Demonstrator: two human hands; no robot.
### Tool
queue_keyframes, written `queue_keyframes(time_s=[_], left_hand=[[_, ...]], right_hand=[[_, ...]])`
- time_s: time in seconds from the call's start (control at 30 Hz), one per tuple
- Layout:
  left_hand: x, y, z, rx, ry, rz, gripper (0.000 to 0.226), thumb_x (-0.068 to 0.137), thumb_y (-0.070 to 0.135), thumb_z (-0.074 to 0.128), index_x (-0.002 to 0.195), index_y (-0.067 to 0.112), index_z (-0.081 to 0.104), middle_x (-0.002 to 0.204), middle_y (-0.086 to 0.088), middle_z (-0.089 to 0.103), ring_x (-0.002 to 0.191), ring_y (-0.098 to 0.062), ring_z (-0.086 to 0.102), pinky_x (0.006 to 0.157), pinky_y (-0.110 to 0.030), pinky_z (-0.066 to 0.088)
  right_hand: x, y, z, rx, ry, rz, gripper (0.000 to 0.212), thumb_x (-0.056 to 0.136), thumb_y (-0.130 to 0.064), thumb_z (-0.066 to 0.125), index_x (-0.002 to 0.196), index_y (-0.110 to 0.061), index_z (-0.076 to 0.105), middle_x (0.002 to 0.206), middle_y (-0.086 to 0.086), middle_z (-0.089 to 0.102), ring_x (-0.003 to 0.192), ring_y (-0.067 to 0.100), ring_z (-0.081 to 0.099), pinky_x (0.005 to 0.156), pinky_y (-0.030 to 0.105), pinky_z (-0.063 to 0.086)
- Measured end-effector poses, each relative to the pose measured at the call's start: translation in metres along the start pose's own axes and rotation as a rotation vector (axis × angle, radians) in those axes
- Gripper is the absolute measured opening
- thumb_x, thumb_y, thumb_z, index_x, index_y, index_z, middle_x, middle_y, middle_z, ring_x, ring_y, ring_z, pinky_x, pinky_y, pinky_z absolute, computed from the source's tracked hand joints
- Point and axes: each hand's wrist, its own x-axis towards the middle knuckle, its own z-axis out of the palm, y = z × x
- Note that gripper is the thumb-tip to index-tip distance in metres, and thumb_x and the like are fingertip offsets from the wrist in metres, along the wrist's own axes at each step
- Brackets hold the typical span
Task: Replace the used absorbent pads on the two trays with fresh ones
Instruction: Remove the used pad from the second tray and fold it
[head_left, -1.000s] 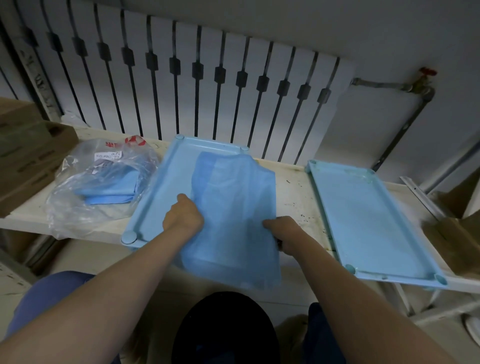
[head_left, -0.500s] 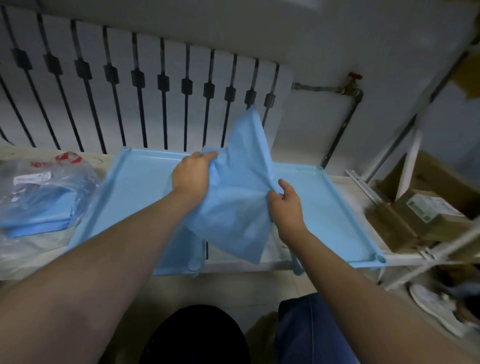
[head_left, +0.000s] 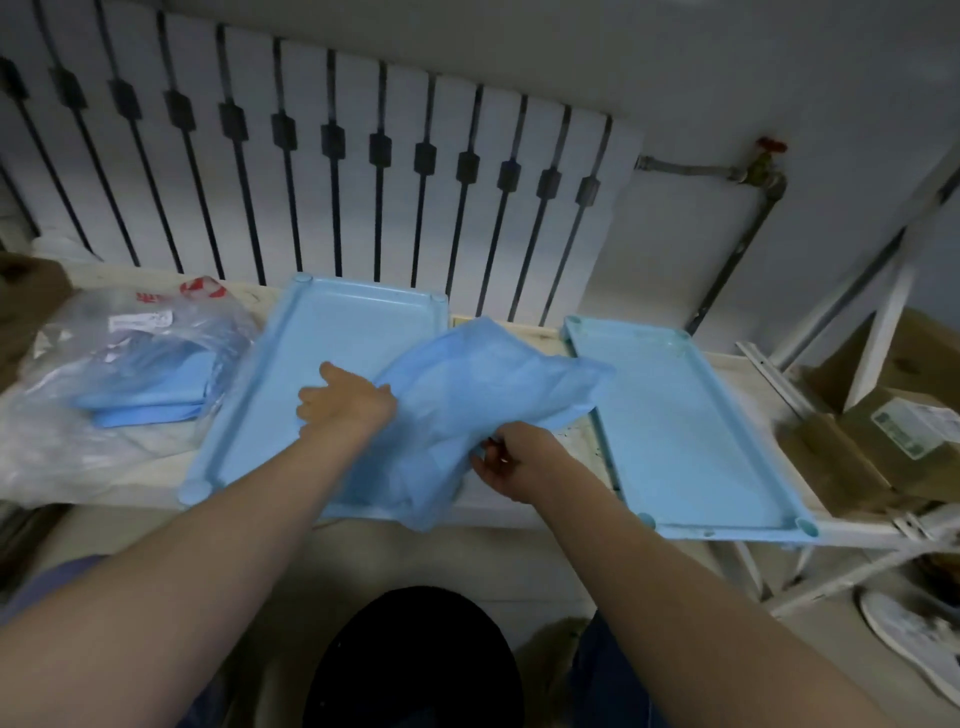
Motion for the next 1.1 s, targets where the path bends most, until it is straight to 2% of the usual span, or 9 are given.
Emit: queue_keyframes(time_s=[0.13, 0.33, 0.4, 0.57, 0.73, 0.8, 0.9, 1.0, 1.1], left_hand=[[-0.001, -0.018, 0.010, -0.120, -0.209, -0.176, 0.092, 0.087, 0.045, 0.056, 0.151, 0.008, 0.000, 0.153, -0.023, 0.015, 0.139, -0.040, 0.023, 0.115, -0.046, 0.022], [-0.016, -0.025, 0.024, -0.213, 0.005, -0.139, 0.070, 0.091, 0.051, 0.051, 0.148, 0.022, 0.021, 0.150, -0.015, 0.027, 0.131, -0.033, 0.036, 0.110, -0.042, 0.030], [-0.013, -0.023, 0.025, -0.329, -0.005, -0.133, 0.061, 0.092, 0.028, 0.058, 0.146, 0.026, 0.031, 0.148, -0.019, 0.027, 0.128, -0.037, 0.039, 0.107, -0.044, 0.035], [-0.004, -0.014, 0.018, -0.241, -0.060, 0.143, 0.059, 0.083, -0.002, 0.052, 0.136, 0.024, 0.047, 0.139, -0.019, 0.030, 0.111, -0.037, 0.055, 0.101, -0.033, 0.043], [0.019, 0.007, 0.000, -0.036, 0.106, 0.607, 0.053, 0.082, -0.009, 0.046, 0.126, 0.017, 0.058, 0.130, -0.018, 0.046, 0.114, -0.037, 0.049, 0.094, -0.037, 0.042], [0.031, 0.013, -0.014, -0.052, 0.168, 0.655, 0.051, 0.083, -0.008, 0.046, 0.126, 0.017, 0.059, 0.128, -0.015, 0.045, 0.115, -0.033, 0.046, 0.093, -0.034, 0.040], [0.033, 0.014, -0.021, -0.072, 0.242, 0.353, 0.053, 0.087, 0.006, 0.053, 0.135, 0.024, 0.045, 0.137, -0.011, 0.033, 0.123, -0.031, 0.037, 0.101, -0.039, 0.035], [0.029, -0.002, -0.015, -0.053, 0.065, -0.119, 0.066, 0.087, 0.021, 0.059, 0.144, 0.016, 0.028, 0.146, -0.017, 0.024, 0.131, -0.035, 0.030, 0.107, -0.044, 0.029], [0.027, -0.020, -0.003, -0.019, -0.035, -0.226, 0.070, 0.083, 0.030, 0.064, 0.139, 0.005, 0.031, 0.143, -0.018, 0.033, 0.130, -0.032, 0.034, 0.108, -0.040, 0.030]], right_hand=[[-0.004, -0.007, 0.004, 0.130, 0.021, -0.078, 0.021, 0.089, 0.001, 0.038, 0.076, -0.008, 0.051, 0.061, 0.005, 0.047, 0.043, 0.011, 0.036, 0.057, 0.031, 0.053], [-0.006, -0.010, -0.002, 0.068, 0.033, -0.051, 0.016, 0.086, 0.000, 0.041, 0.080, -0.009, 0.051, 0.060, 0.003, 0.046, 0.048, 0.011, 0.039, 0.057, 0.032, 0.054], [-0.006, -0.006, -0.007, -0.048, 0.063, -0.013, 0.015, 0.087, -0.002, 0.040, 0.080, -0.011, 0.051, 0.061, 0.003, 0.048, 0.047, 0.011, 0.040, 0.059, 0.032, 0.053], [-0.002, -0.003, -0.015, -0.174, 0.121, 0.061, 0.014, 0.086, -0.005, 0.044, 0.080, -0.014, 0.053, 0.059, 0.000, 0.048, 0.042, 0.010, 0.040, 0.054, 0.030, 0.052], [-0.004, -0.007, -0.002, -0.135, -0.107, -0.023, 0.010, 0.090, -0.007, 0.053, 0.089, -0.016, 0.058, 0.066, 0.000, 0.058, 0.051, 0.010, 0.053, 0.060, 0.029, 0.057], [-0.007, -0.010, 0.007, -0.101, -0.180, -0.060, 0.007, 0.094, -0.009, 0.052, 0.094, -0.013, 0.058, 0.069, 0.003, 0.060, 0.058, 0.013, 0.056, 0.065, 0.032, 0.057], [-0.008, -0.009, 0.020, -0.169, -0.130, -0.069, 0.009, 0.093, -0.007, 0.050, 0.093, -0.012, 0.058, 0.069, 0.004, 0.060, 0.059, 0.014, 0.056, 0.065, 0.032, 0.055], [-0.004, -0.009, 0.022, -0.230, 0.094, -0.068, 0.016, 0.089, -0.004, 0.042, 0.080, -0.013, 0.053, 0.065, 0.003, 0.052, 0.051, 0.013, 0.045, 0.060, 0.031, 0.051], [0.000, -0.013, 0.012, -0.215, 0.245, -0.035, 0.017, 0.089, -0.004, 0.044, 0.074, -0.010, 0.050, 0.063, 0.006, 0.046, 0.051, 0.016, 0.039, 0.063, 0.035, 0.050]])
